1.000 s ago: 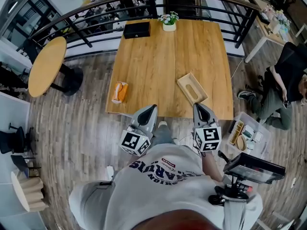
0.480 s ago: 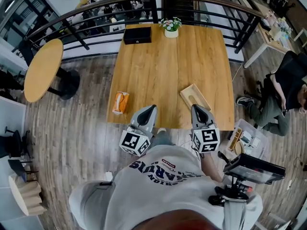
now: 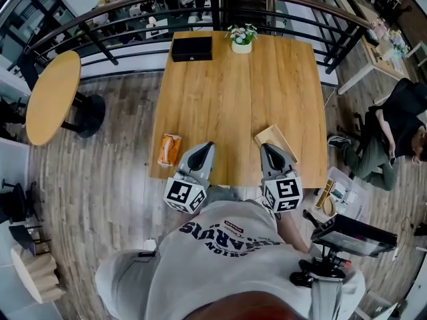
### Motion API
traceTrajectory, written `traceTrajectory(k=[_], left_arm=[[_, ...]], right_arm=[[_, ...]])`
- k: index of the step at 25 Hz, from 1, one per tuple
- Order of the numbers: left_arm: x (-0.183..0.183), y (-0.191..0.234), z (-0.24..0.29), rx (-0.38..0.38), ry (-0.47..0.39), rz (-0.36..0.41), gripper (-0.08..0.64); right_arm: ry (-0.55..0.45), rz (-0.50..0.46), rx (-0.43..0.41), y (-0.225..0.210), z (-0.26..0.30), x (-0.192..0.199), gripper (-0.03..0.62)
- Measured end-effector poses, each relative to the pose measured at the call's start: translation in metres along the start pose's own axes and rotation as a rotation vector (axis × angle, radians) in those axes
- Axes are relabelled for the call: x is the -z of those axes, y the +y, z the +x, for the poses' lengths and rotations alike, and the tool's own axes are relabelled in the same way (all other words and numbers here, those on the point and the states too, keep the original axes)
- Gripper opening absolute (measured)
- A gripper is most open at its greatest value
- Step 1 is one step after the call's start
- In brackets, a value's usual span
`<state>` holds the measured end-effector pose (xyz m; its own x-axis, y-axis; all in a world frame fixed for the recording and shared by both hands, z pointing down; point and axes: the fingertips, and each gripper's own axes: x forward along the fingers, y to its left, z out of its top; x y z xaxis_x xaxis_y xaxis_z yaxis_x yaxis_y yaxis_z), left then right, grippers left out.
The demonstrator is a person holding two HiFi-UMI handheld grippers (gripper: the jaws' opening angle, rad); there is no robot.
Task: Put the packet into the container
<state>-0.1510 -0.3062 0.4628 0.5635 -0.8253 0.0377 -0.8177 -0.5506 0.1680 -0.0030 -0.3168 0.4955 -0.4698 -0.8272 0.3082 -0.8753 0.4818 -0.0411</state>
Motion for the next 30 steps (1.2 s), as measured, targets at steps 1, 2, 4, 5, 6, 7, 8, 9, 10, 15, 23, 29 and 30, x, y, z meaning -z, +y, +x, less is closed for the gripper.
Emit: traceTrajectory(k=[1,2,4,5,6,7,8,9,10,15,23,29,30], left_arm=[[-0.001,0.005,0.002,0.004,0.003,-0.004,0.002],[-0.001,0.009,0.004,0.008,0.006,-0.007,0.002],[0.001,0.015,0.008,0.021,0.014,-0.015,0.002],[0.002,0.017,0.011,0.028,0.019,-0.017,0.002],[0.004,0.019,0.015,0.035,0.023,-0.018,0.002],[0.005,0.019,0.019,0.039,0.026,-0.018,0.002],[0.005,0.02,0.023,0.042,0.028,-0.016,0.002],[0.004,0.02,0.026,0.041,0.029,-0.014,0.002],[0.004,0.02,0.028,0.039,0.03,-0.015,0.002],[-0.003,0.014,0.033,0.03,0.028,0.004,0.002],[-0.01,-0.002,0.048,0.018,0.012,0.015,0.002],[-0.009,0.001,0.051,-0.001,0.019,0.027,0.002],[-0.008,0.003,0.051,-0.007,0.025,0.026,0.002]], right_arm=[[0.002,0.004,0.001,0.001,0.004,-0.002,0.011],[0.002,0.009,0.005,0.001,0.008,-0.004,0.011],[0.003,0.016,0.017,0.0,0.015,-0.006,0.011],[0.004,0.02,0.024,-0.002,0.018,-0.006,0.011],[0.005,0.024,0.029,-0.005,0.021,-0.006,0.011],[0.007,0.026,0.032,-0.008,0.023,-0.006,0.011],[0.008,0.025,0.033,-0.011,0.025,-0.006,0.011],[0.01,0.022,0.033,-0.014,0.026,-0.006,0.011],[0.013,0.021,0.033,-0.017,0.027,-0.005,0.011],[-0.003,0.019,0.017,-0.023,0.024,-0.014,0.011],[-0.011,-0.004,0.016,-0.048,0.018,-0.02,0.011],[-0.014,-0.008,-0.003,-0.049,0.022,-0.019,0.011],[-0.013,-0.01,-0.006,-0.049,0.024,-0.02,0.011]])
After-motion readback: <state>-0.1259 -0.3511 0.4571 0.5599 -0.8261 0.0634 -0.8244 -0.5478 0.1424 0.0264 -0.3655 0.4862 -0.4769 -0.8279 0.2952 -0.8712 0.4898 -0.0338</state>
